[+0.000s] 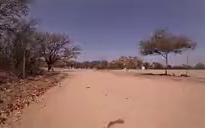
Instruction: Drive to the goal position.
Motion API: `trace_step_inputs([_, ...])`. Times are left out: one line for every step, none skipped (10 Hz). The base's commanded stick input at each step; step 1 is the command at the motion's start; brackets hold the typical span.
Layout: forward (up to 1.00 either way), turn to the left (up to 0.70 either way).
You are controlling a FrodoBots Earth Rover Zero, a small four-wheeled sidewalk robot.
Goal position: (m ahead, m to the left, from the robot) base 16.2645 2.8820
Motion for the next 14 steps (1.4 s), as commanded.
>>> trace_step_inputs([1.0,0.2])
trace_step_inputs([1.0,0.12])
trace_step_inputs([1.0,0.05])
trace_step_inputs([1.0,0.03])
trace_step_inputs([1.0,0.01])
trace_step_inputs([1.0,0.0])
trace_step_inputs([1.0,0.0])
trace_step_inputs([1.0,0.0])
trace_step_inputs([1.0,0.0])
trace_step_inputs([1.0,0.0])
trace_step_inputs([1.0,0.0])
trace_step_inputs([1.0,0.0])
trace_step_inputs([1.0,0.0])
trace_step_inputs([1.0,0.0])
